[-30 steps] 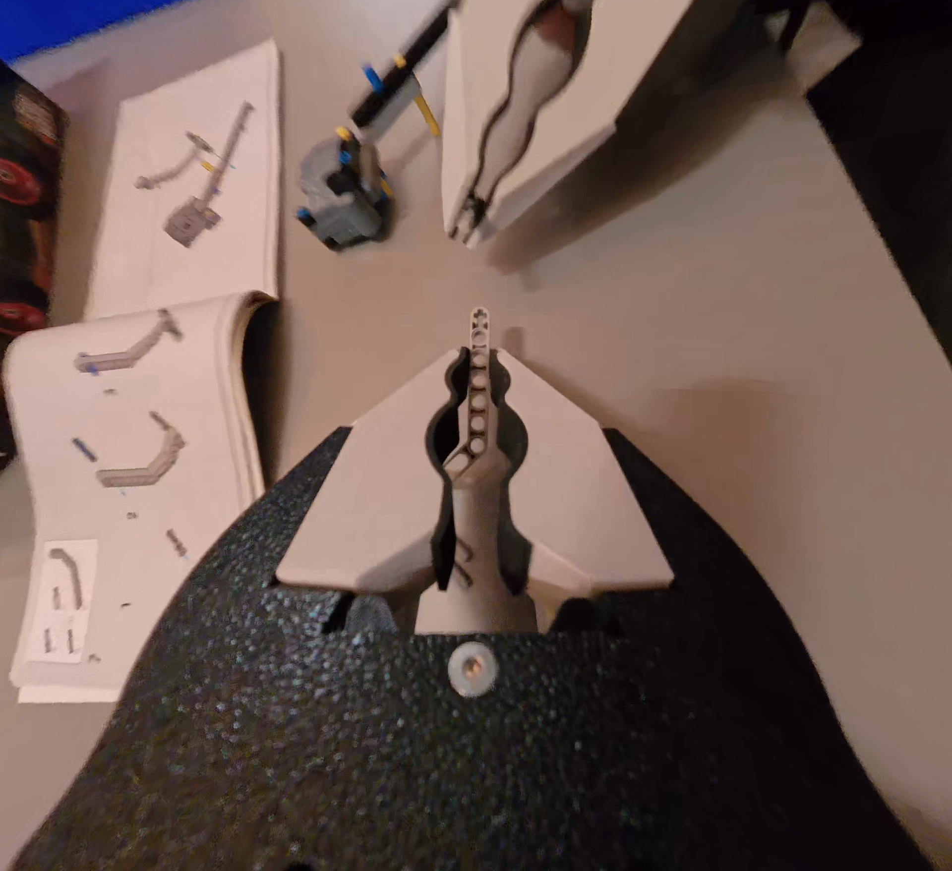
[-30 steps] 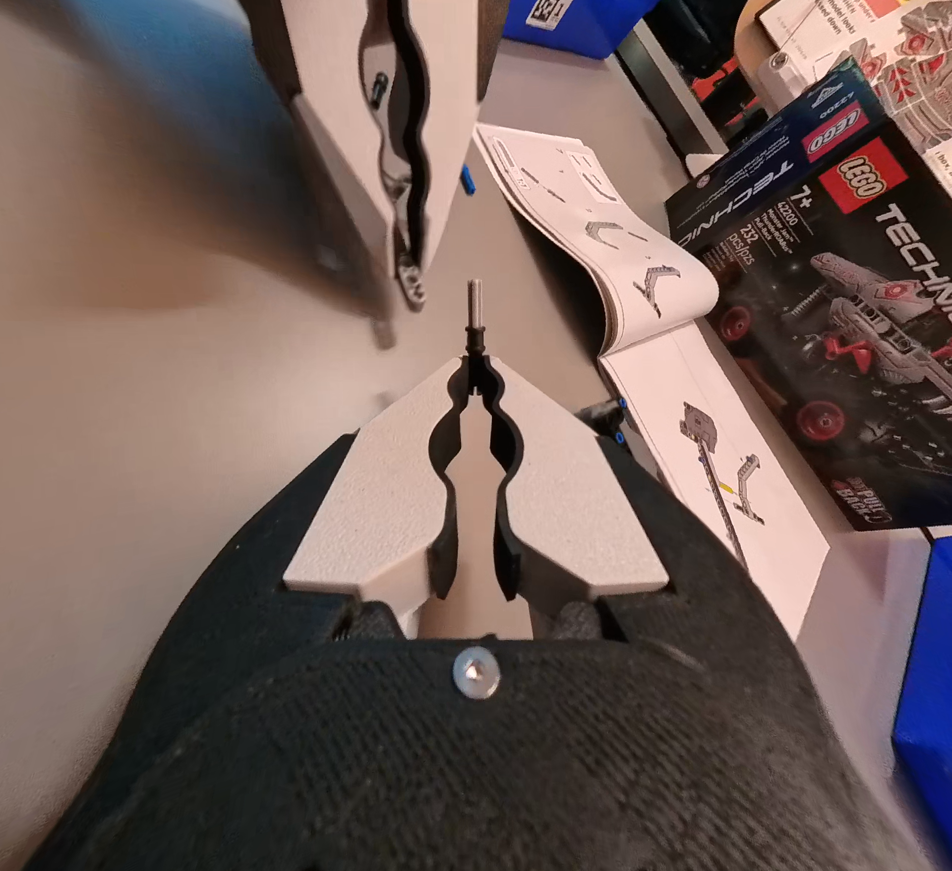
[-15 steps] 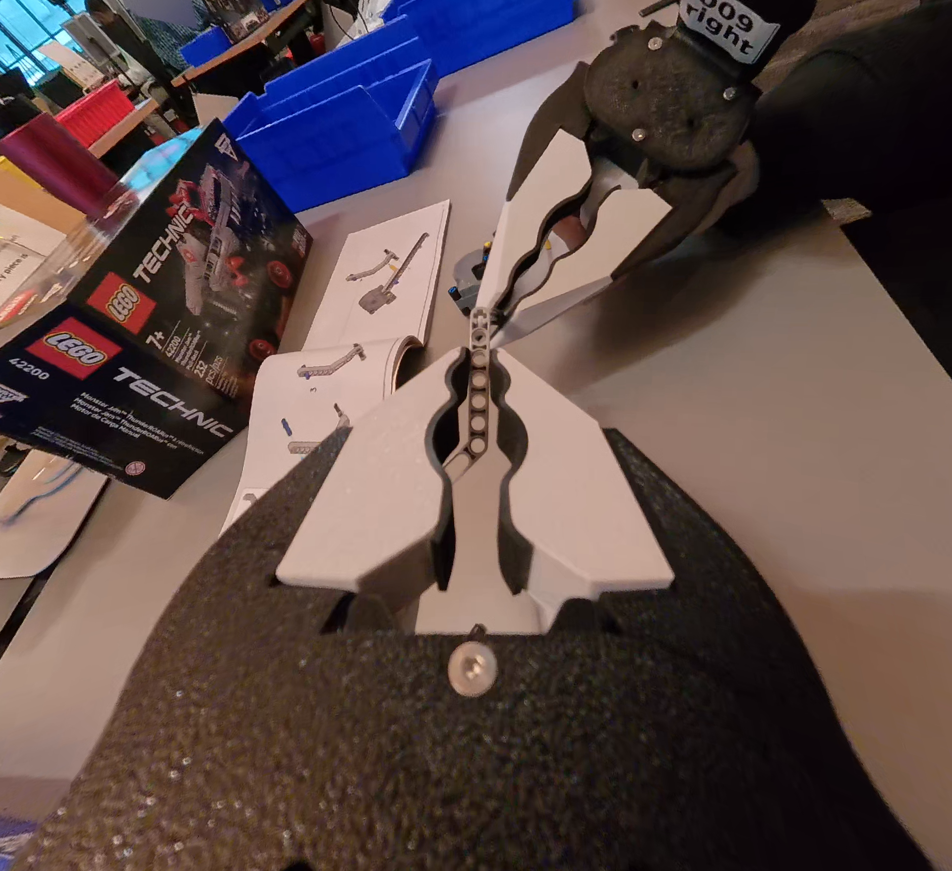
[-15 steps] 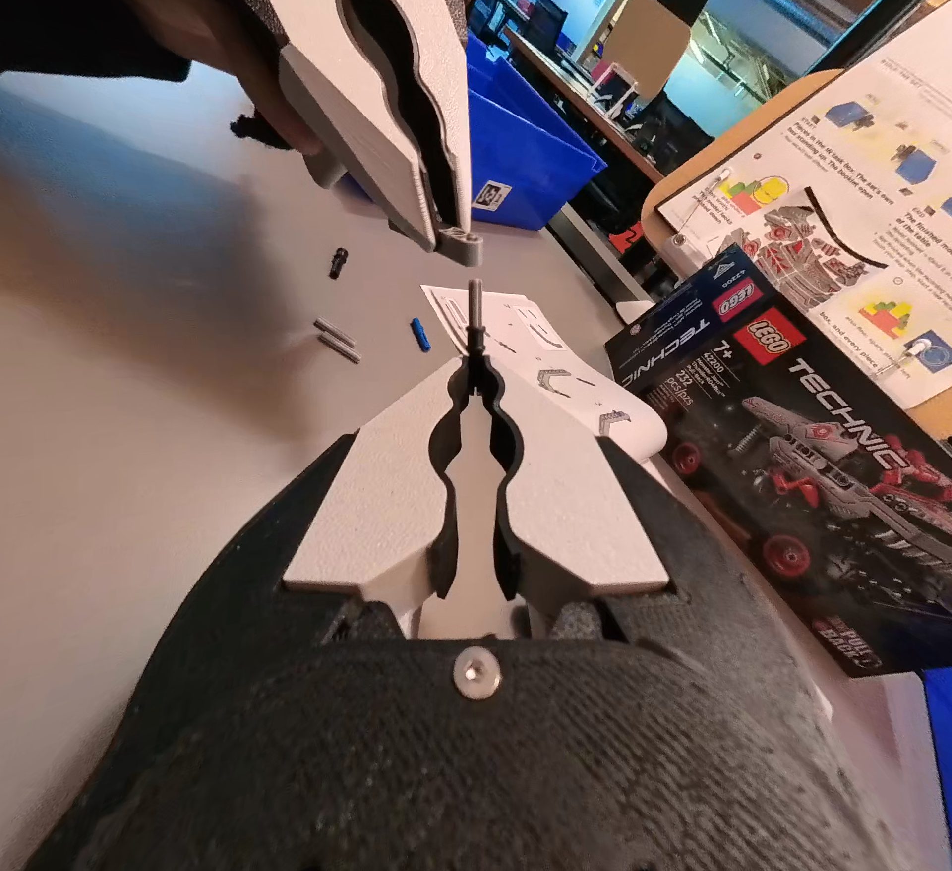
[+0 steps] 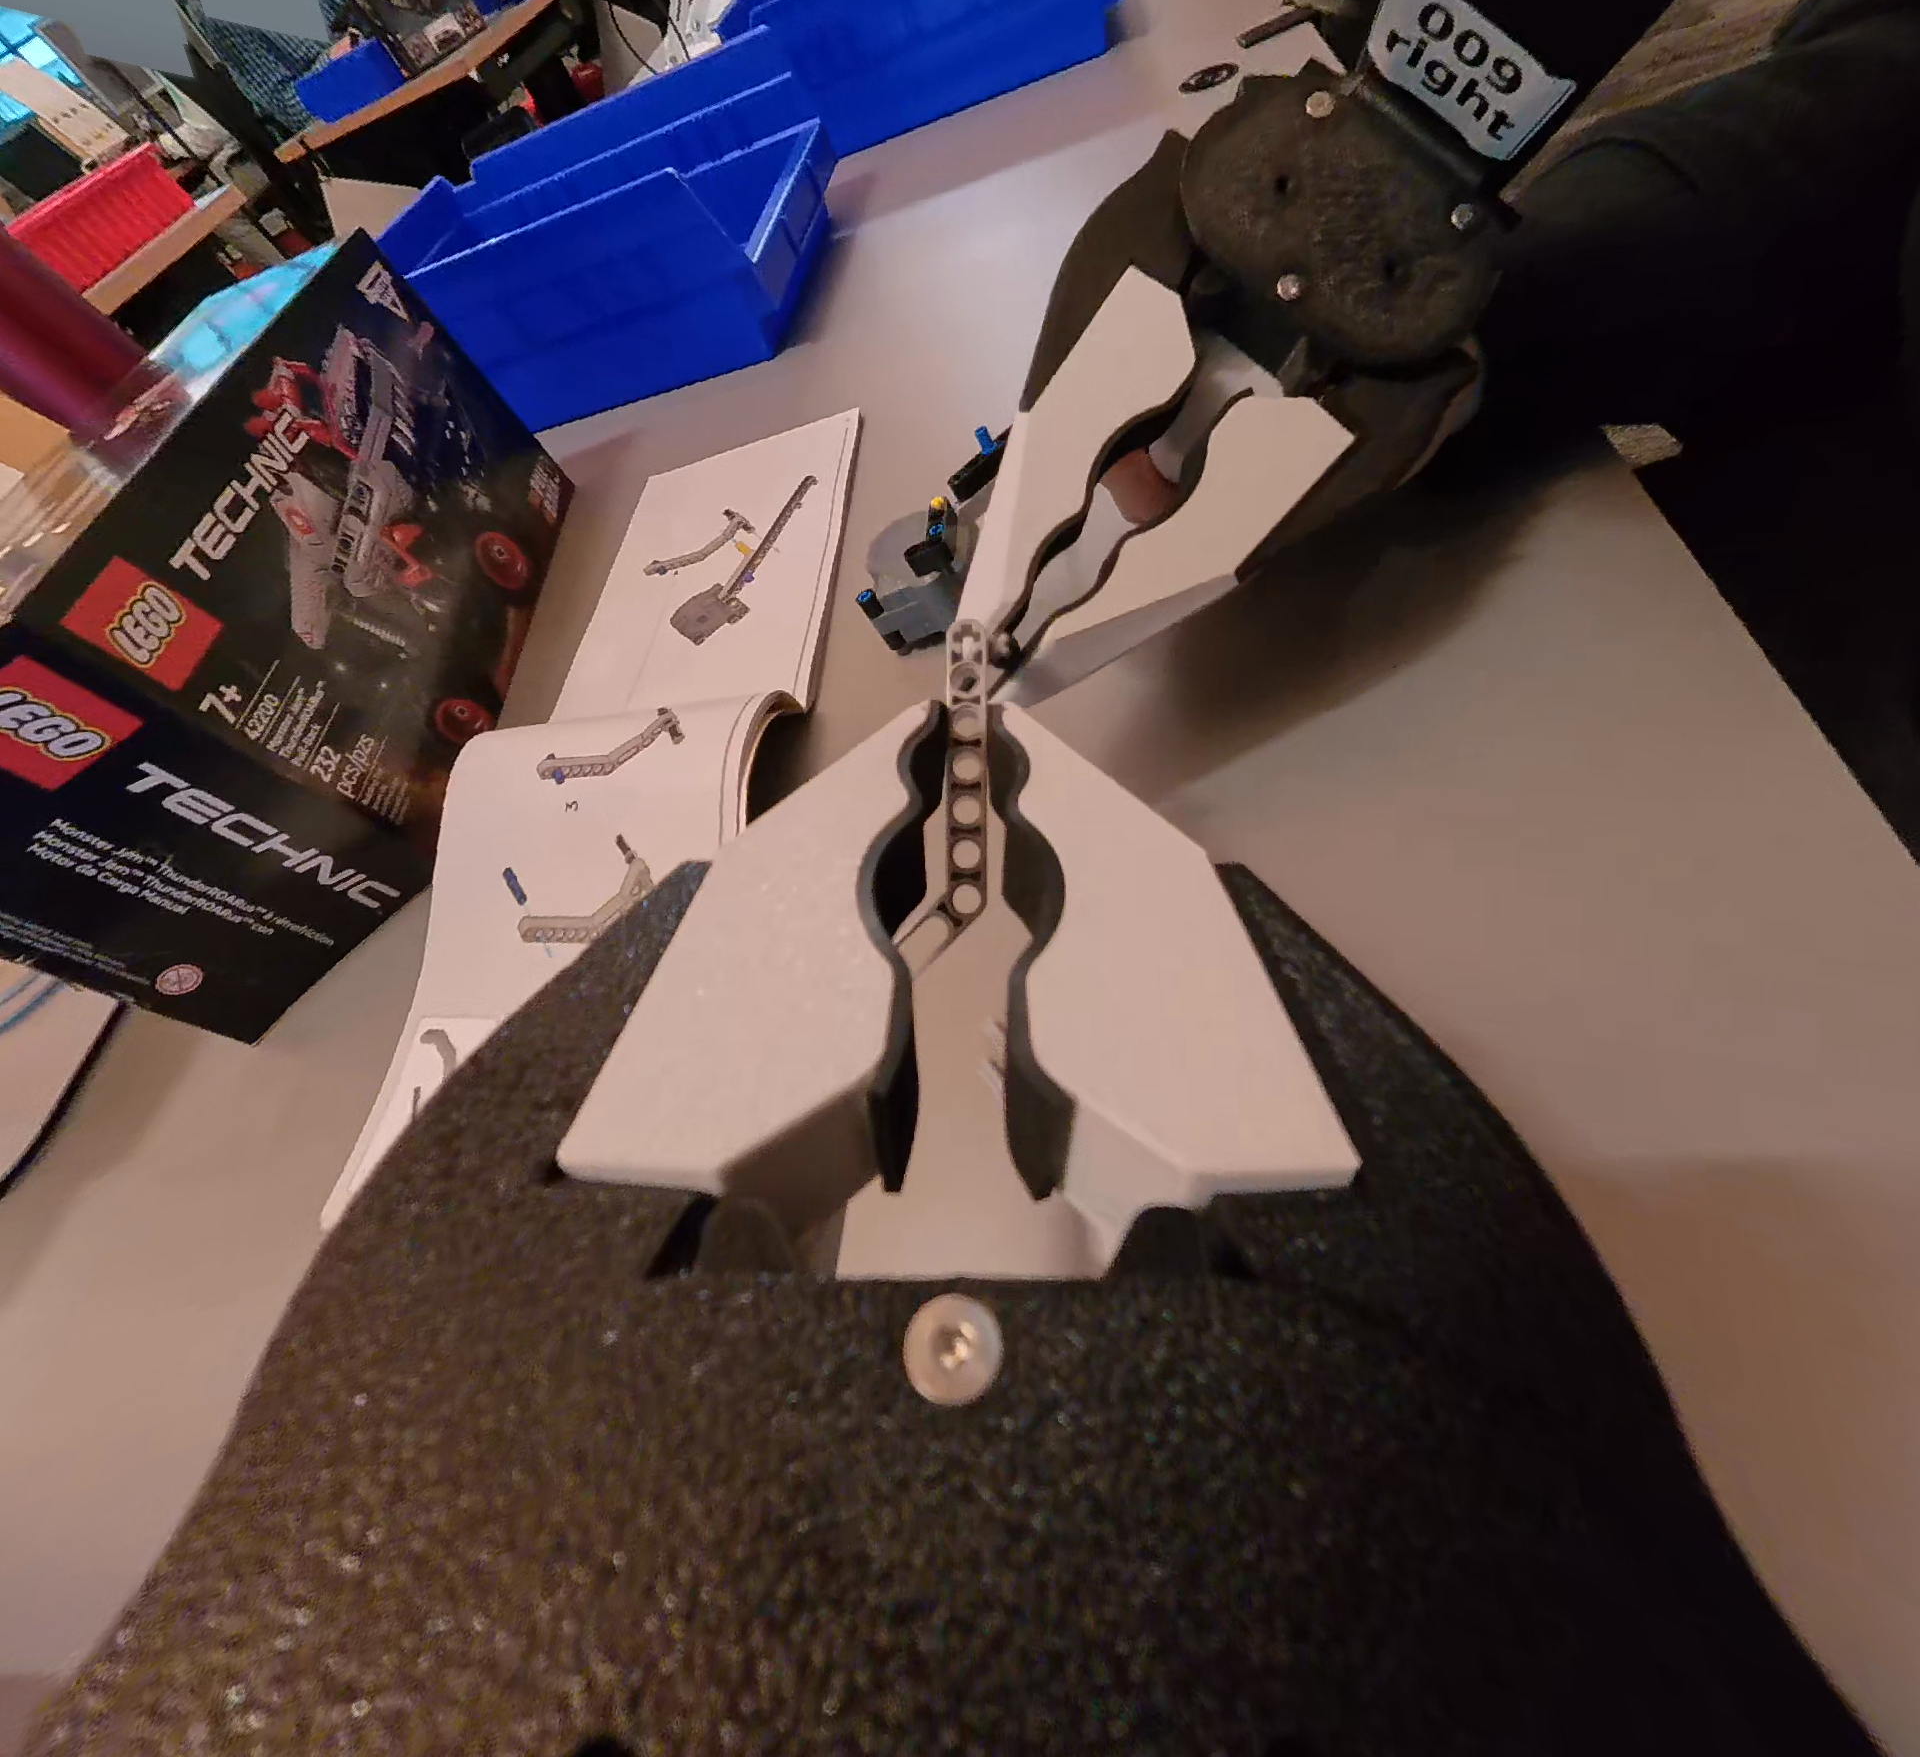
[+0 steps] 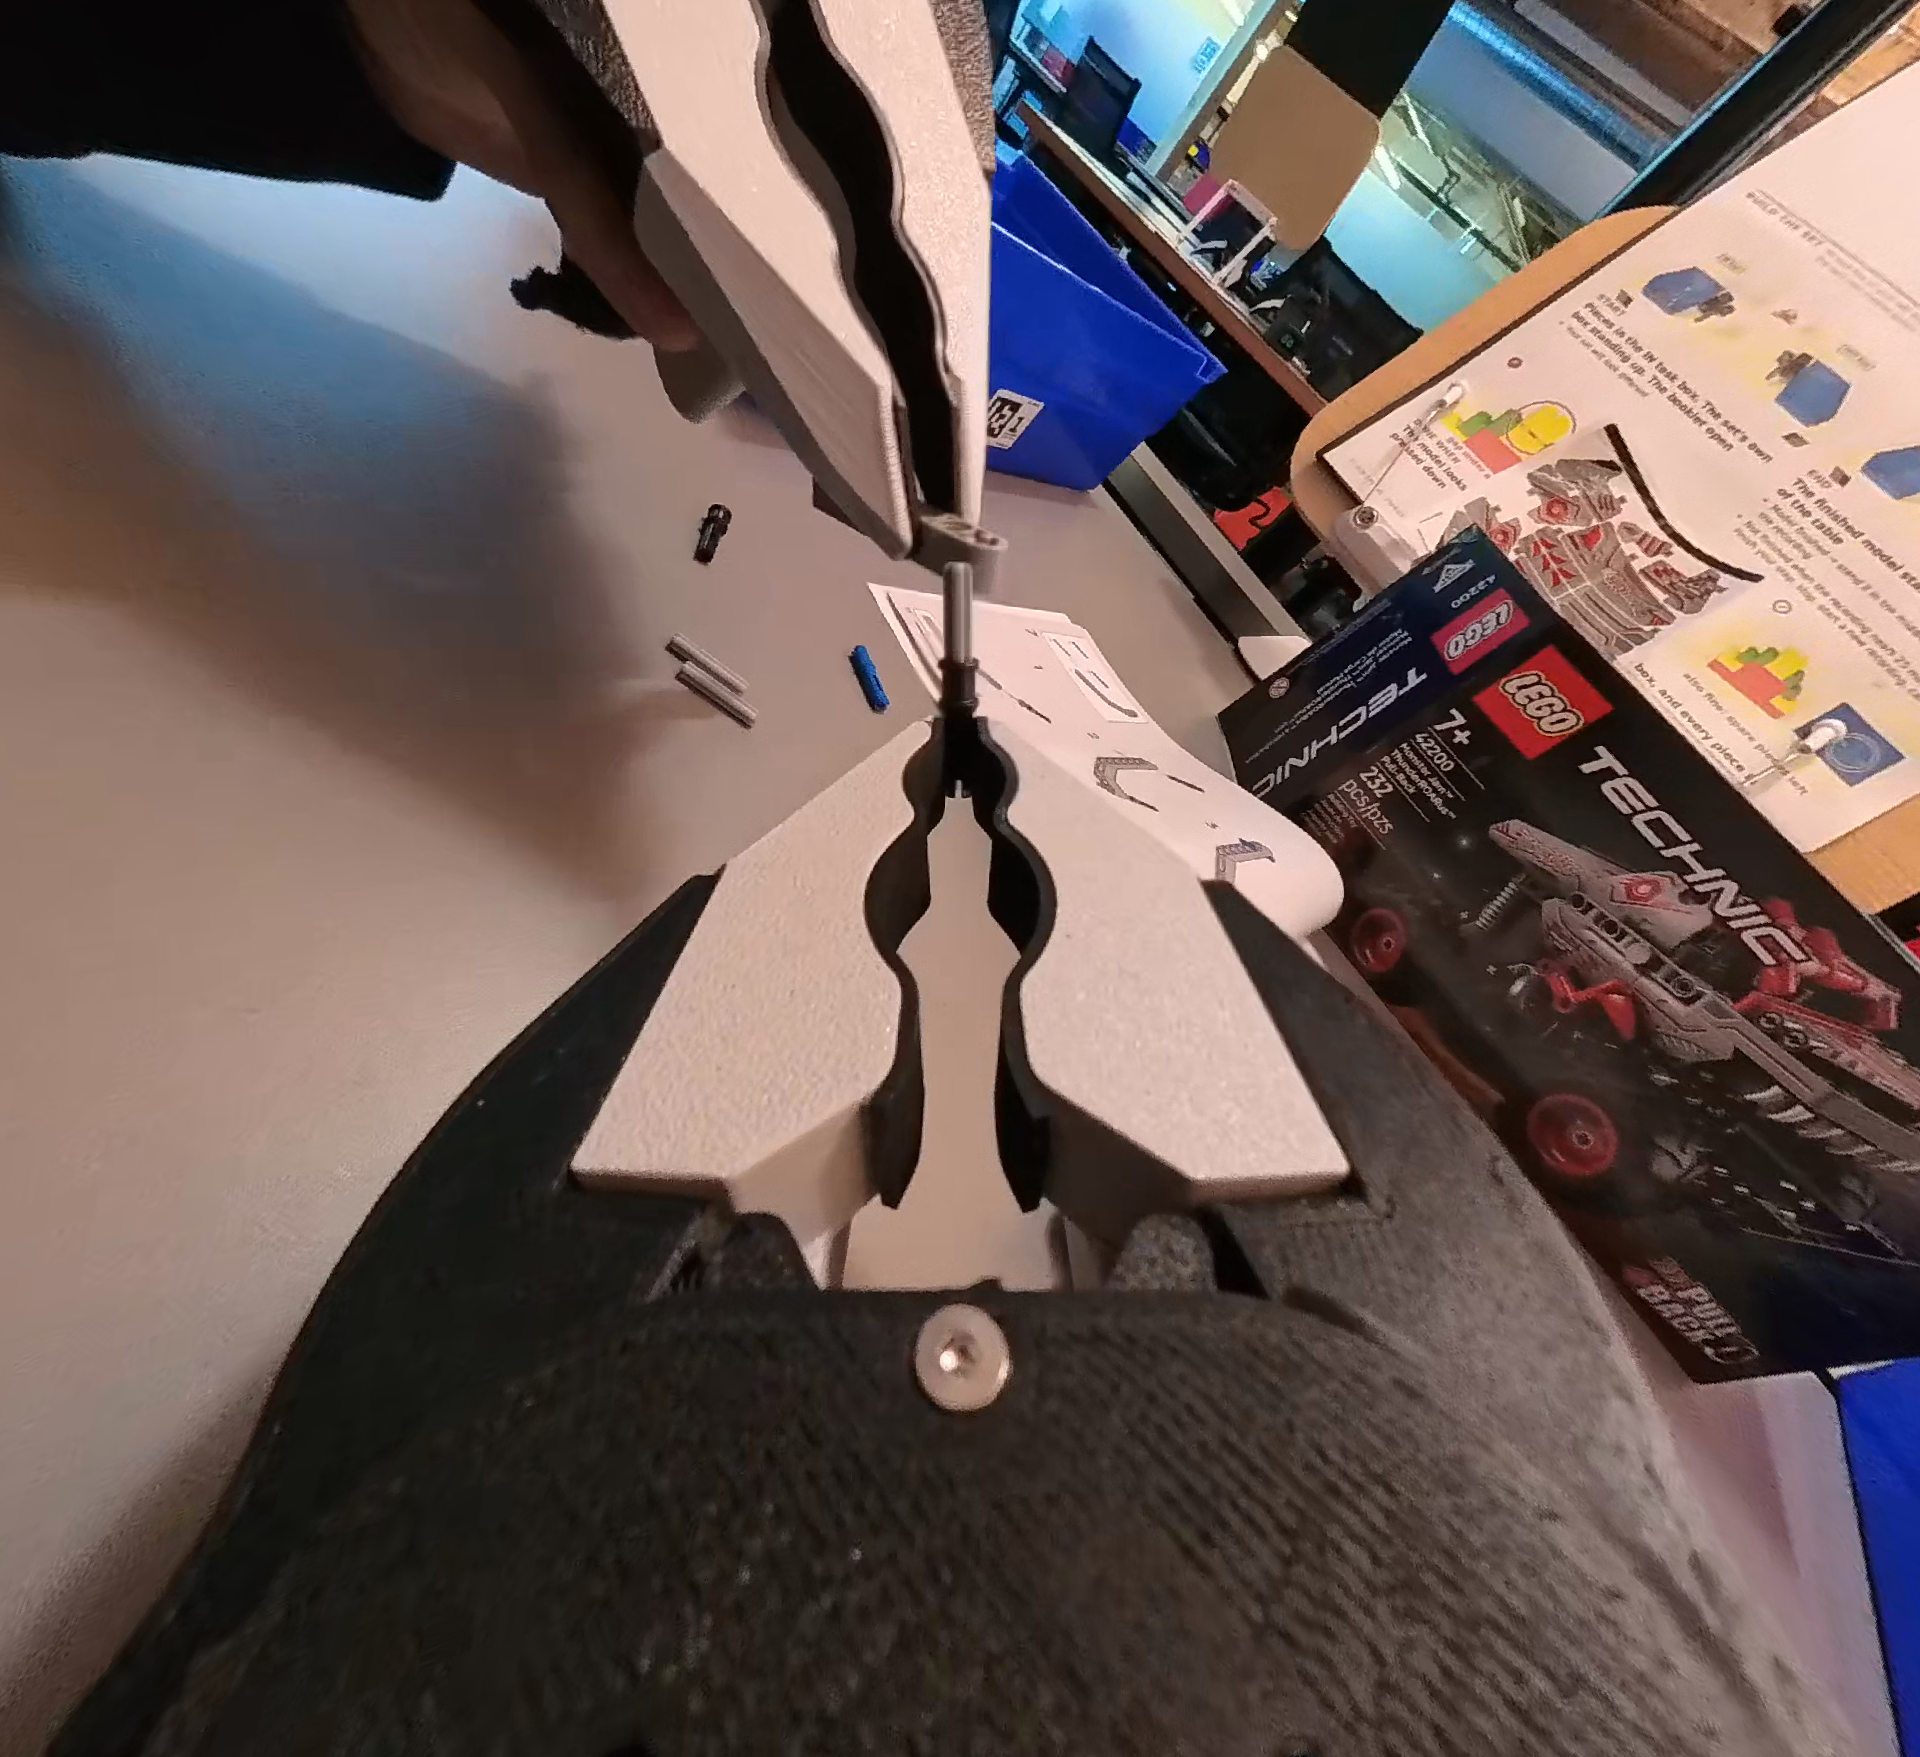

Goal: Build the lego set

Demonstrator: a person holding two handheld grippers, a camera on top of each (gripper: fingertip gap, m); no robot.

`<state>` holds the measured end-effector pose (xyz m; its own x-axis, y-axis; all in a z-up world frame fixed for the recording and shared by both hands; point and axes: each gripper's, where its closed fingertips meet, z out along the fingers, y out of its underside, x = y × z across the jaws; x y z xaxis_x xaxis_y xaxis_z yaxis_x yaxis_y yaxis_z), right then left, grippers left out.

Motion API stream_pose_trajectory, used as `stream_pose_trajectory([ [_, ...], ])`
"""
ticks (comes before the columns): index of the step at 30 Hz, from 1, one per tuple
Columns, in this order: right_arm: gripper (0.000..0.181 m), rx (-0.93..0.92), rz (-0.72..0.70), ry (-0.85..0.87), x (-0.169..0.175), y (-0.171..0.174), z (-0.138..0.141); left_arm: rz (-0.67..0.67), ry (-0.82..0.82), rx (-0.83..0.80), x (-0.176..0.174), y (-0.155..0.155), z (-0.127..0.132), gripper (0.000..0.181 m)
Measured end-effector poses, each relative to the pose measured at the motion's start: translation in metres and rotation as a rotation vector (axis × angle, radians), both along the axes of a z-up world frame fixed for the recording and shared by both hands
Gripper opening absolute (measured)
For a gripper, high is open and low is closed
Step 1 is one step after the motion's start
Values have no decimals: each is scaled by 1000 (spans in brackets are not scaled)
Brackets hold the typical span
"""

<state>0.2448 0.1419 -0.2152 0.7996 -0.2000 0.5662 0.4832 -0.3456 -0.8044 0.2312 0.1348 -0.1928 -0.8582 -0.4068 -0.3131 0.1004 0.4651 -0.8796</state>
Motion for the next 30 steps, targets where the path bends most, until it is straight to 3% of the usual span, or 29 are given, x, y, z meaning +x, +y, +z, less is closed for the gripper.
stream_pose_trajectory([
  [30,1,15,6,2,-8,-6,4,-53,-11,-37,-7,-4,5,5],
])
